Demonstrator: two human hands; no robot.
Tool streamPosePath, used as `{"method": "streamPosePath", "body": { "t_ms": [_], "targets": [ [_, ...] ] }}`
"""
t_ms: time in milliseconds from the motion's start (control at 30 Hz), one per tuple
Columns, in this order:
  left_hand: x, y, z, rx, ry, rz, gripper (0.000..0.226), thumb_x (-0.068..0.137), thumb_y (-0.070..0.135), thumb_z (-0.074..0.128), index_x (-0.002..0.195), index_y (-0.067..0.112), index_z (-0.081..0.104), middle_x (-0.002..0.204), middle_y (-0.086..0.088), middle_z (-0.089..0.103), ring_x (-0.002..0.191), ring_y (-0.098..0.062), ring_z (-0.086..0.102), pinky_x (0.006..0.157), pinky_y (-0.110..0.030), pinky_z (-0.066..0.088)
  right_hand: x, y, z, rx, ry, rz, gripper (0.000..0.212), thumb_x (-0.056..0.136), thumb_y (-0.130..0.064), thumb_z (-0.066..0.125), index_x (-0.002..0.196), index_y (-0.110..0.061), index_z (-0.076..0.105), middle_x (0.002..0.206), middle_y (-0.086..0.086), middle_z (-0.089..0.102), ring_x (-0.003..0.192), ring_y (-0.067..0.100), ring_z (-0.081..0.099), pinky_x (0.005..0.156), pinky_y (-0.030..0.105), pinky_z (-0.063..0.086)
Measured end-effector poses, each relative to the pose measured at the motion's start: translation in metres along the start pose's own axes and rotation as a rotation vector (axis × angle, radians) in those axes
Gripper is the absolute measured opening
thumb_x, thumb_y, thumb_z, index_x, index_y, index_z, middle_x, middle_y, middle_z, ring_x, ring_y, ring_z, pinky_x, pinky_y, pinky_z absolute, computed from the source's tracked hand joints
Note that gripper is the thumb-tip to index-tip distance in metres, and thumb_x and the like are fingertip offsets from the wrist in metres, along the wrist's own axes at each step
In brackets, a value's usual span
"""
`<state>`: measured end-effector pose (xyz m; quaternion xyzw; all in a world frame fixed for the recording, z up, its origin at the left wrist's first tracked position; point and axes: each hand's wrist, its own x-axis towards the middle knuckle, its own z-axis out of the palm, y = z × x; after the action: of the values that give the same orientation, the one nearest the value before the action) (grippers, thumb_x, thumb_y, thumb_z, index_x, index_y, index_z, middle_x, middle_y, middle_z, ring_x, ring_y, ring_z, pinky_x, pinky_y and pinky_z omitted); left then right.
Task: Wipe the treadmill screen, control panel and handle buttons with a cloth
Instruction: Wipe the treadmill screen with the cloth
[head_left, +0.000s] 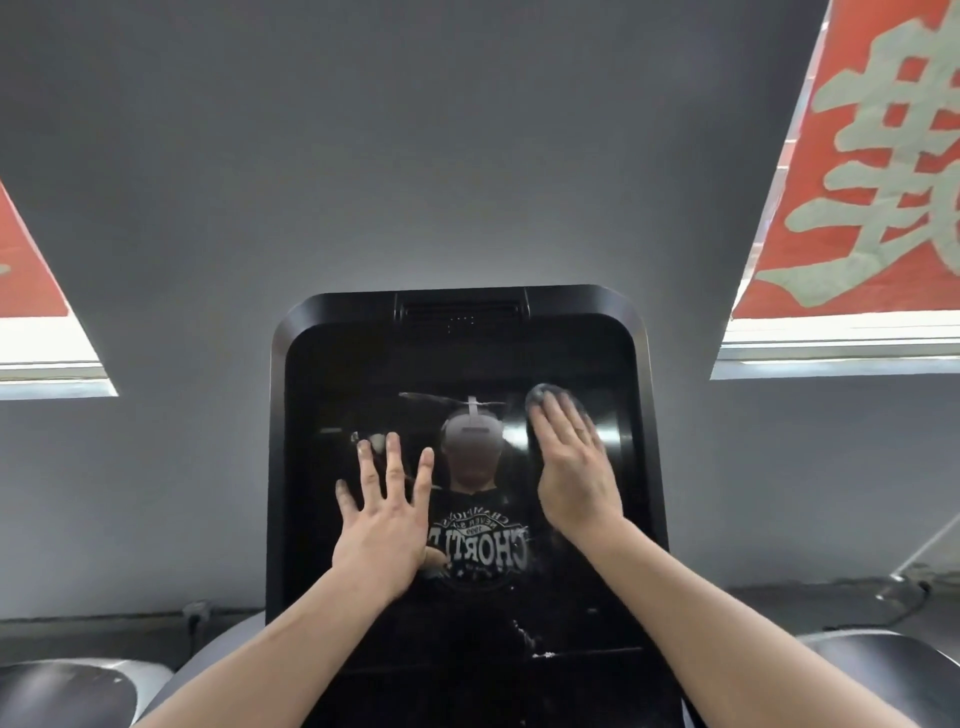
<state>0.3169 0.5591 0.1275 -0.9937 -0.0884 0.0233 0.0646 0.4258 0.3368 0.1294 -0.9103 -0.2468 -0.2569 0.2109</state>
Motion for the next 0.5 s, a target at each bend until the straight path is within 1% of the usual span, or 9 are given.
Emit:
{"method": "streamPosePath", "body": {
  "t_ms": [67,100,167,233,267,333,400,433,500],
  "targets": [
    [0.0,0.001,0.0,-0.006,-0.001,-0.002,0.133,0.088,0.073,0.062,0.152,0.019,-0.041,0.149,-0.025,-0.056,0.139,-0.055,-0.046,0.123,-0.072,0.008,-0.01,0.006,-0.001,-0.029,-0.117,-0.266,0.077,0.09,-0.002,0.025,0.166,-0.019,0.027,0.174,-0.002,0.019,0.162,0.012,0.001,0.133,0.038,0.008],
    [0.0,0.0,0.0,-0.005,0.004,-0.001,0.133,0.088,0.073,0.062,0.152,0.018,-0.041,0.149,-0.025,-0.056,0.139,-0.055,-0.046,0.123,-0.072,0.008,-0.004,0.02,-0.008,-0.028,-0.144,-0.322,0.077,0.089,-0.008,0.021,0.164,-0.021,0.032,0.173,-0.004,0.022,0.162,0.01,0.004,0.132,0.037,0.011],
    [0.001,0.0,0.0,0.006,0.016,0.003,0.133,0.087,0.074,0.06,0.153,0.018,-0.041,0.15,-0.026,-0.055,0.139,-0.056,-0.045,0.123,-0.073,0.008,0.016,0.041,-0.02,-0.001,-0.066,-0.18,0.076,0.09,-0.008,0.023,0.163,-0.025,0.038,0.172,-0.009,0.027,0.161,0.007,0.01,0.131,0.04,0.018],
    [0.0,0.0,0.001,0.006,0.01,0.001,0.133,0.086,0.075,0.06,0.153,0.018,-0.04,0.15,-0.026,-0.054,0.14,-0.056,-0.044,0.122,-0.073,0.009,0.016,0.031,-0.015,0.047,0.04,0.062,0.08,0.091,0.005,0.036,0.166,-0.024,0.031,0.173,-0.009,0.021,0.161,0.007,0.006,0.131,0.042,0.018],
    [0.0,0.0,0.001,0.005,0.012,0.001,0.133,0.086,0.075,0.06,0.153,0.018,-0.041,0.15,-0.026,-0.054,0.14,-0.056,-0.044,0.122,-0.073,0.009,0.008,0.015,-0.008,0.041,0.041,0.086,0.085,0.09,0.01,0.041,0.167,-0.022,0.026,0.174,-0.007,0.017,0.162,0.009,0.001,0.132,0.043,0.015],
    [0.0,-0.001,0.001,0.003,0.015,0.002,0.133,0.087,0.074,0.061,0.153,0.019,-0.041,0.15,-0.026,-0.054,0.14,-0.055,-0.044,0.123,-0.072,0.008,-0.014,-0.003,0.006,0.004,-0.058,-0.127,0.086,0.089,0.01,0.043,0.167,-0.02,0.023,0.174,-0.003,0.014,0.162,0.011,-0.004,0.133,0.04,0.007],
    [0.0,0.0,0.001,-0.002,0.016,0.004,0.133,0.087,0.073,0.061,0.153,0.019,-0.04,0.151,-0.025,-0.054,0.139,-0.055,-0.045,0.123,-0.072,0.008,-0.019,0.014,0.001,-0.032,-0.152,-0.325,0.078,0.092,0.002,0.036,0.166,-0.022,0.026,0.173,-0.007,0.015,0.161,0.006,-0.006,0.133,0.036,0.005],
    [0.001,0.0,0.001,-0.005,0.018,0.006,0.133,0.087,0.074,0.061,0.153,0.019,-0.04,0.151,-0.025,-0.054,0.139,-0.055,-0.045,0.122,-0.073,0.007,-0.012,0.029,-0.005,-0.033,-0.128,-0.326,0.075,0.092,-0.001,0.033,0.165,-0.023,0.03,0.172,-0.009,0.019,0.16,0.004,-0.004,0.132,0.036,0.009],
    [0.002,0.0,0.001,0.004,0.017,0.005,0.134,0.086,0.076,0.06,0.153,0.019,-0.041,0.151,-0.026,-0.053,0.139,-0.056,-0.045,0.122,-0.073,0.008,0.0,0.044,-0.013,0.023,-0.004,-0.083,0.076,0.093,0.006,0.039,0.163,-0.022,0.035,0.171,-0.009,0.024,0.16,0.004,0.005,0.131,0.041,0.02]
  ]
}}
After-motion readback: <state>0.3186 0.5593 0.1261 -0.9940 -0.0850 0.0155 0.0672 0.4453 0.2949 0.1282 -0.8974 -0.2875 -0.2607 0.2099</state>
